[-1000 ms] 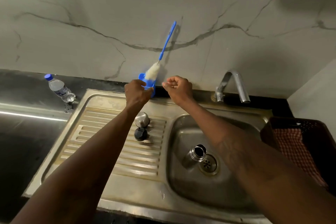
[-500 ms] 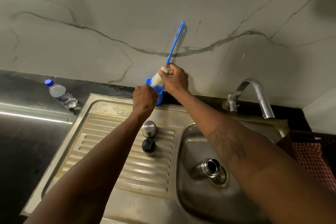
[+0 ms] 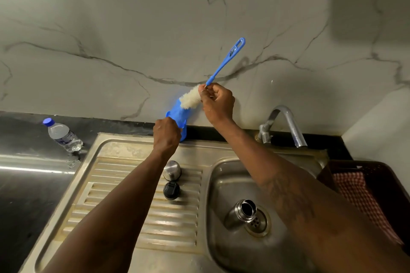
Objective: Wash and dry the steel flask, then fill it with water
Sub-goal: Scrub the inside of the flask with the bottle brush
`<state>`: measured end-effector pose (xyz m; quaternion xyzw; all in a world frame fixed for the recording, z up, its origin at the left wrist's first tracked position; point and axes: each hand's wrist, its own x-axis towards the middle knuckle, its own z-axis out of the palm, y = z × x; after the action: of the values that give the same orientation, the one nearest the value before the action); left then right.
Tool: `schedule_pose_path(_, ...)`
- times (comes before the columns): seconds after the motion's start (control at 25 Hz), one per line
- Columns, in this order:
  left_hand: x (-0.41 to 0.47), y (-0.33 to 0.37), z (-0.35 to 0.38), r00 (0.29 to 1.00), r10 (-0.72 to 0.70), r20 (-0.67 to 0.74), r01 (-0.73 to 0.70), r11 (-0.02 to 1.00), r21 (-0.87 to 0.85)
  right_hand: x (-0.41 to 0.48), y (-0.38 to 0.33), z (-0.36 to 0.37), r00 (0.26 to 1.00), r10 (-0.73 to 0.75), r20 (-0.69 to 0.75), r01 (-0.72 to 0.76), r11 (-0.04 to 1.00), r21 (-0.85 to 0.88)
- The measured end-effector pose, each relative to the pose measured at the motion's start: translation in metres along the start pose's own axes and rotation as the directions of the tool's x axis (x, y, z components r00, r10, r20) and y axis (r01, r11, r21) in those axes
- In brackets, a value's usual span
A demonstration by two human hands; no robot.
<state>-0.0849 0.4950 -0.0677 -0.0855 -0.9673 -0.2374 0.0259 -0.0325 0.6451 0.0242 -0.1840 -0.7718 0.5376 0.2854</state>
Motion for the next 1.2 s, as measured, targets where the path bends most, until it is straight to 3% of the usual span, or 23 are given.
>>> schedule_pose_path(0.24,-0.007,0.004,-0.011,0.999,-0.02,-0.025,0.018,0.998,-0.06,-0.022,0.0,-0.035,0.99,0.12,-0.068,-0.1,0.964,0.247)
schedule_pose_path(0.32,-0.017,0.014,-0.019,0.993,-0.091,-0.076,0.077,0.982,-0.173,-0.035,-0.002,-0.046,0.985,0.167,-0.032,-0.139,0.899,0.415)
schedule_pose_path(0.4,-0.029,0.031,-0.028,0.969,-0.238,-0.064,0.195,0.9,-0.389,-0.051,-0.005,-0.058,0.976,0.208,0.069,-0.211,0.806,0.554)
schedule_pose_path(0.44,-0.033,0.04,-0.031,0.936,-0.351,0.017,0.3,0.772,-0.561,-0.058,-0.004,-0.065,0.969,0.222,0.111,-0.244,0.774,0.585)
schedule_pose_path(0.48,-0.036,0.048,-0.033,0.885,-0.429,0.181,0.41,0.533,-0.74,-0.064,-0.003,-0.071,0.963,0.226,0.144,-0.267,0.758,0.595)
schedule_pose_path(0.56,-0.045,0.059,-0.037,0.798,-0.327,0.506,0.532,-0.011,-0.846,-0.077,0.003,-0.087,0.956,0.209,0.205,-0.291,0.761,0.58)
schedule_pose_path(0.6,-0.053,0.063,-0.039,0.787,-0.24,0.568,0.547,-0.154,-0.823,-0.082,0.008,-0.097,0.949,0.196,0.248,-0.306,0.764,0.567)
schedule_pose_path(0.64,-0.061,0.067,-0.038,0.791,-0.176,0.586,0.549,-0.22,-0.806,-0.086,0.014,-0.109,0.935,0.179,0.305,-0.327,0.767,0.552)
schedule_pose_path(0.72,-0.077,0.078,-0.037,0.804,-0.142,0.577,0.538,-0.24,-0.808,-0.093,0.031,-0.133,0.87,0.12,0.478,-0.393,0.753,0.527)
schedule_pose_path(0.8,-0.094,0.091,-0.03,0.807,-0.205,0.554,0.511,-0.228,-0.828,-0.099,0.047,-0.158,0.756,0.079,0.649,-0.497,0.715,0.492)
schedule_pose_path(0.92,-0.12,0.108,-0.013,0.794,-0.342,0.502,0.454,-0.215,-0.865,-0.101,0.058,-0.191,0.547,0.2,0.813,-0.683,0.668,0.295)
schedule_pose_path(1.0,-0.137,0.116,0.003,0.776,-0.411,0.479,0.435,-0.201,-0.878,-0.1,0.064,-0.208,0.431,0.294,0.853,-0.708,0.697,0.117)
schedule_pose_path(1.08,-0.156,0.126,0.014,0.761,-0.43,0.486,0.425,-0.235,-0.874,-0.103,0.068,-0.215,0.402,0.39,0.829,-0.633,0.772,-0.056)
schedule_pose_path(1.2,-0.182,0.149,0.033,0.739,-0.472,0.481,0.403,-0.263,-0.877,-0.113,0.072,-0.22,0.454,0.422,0.785,-0.525,0.838,-0.147)
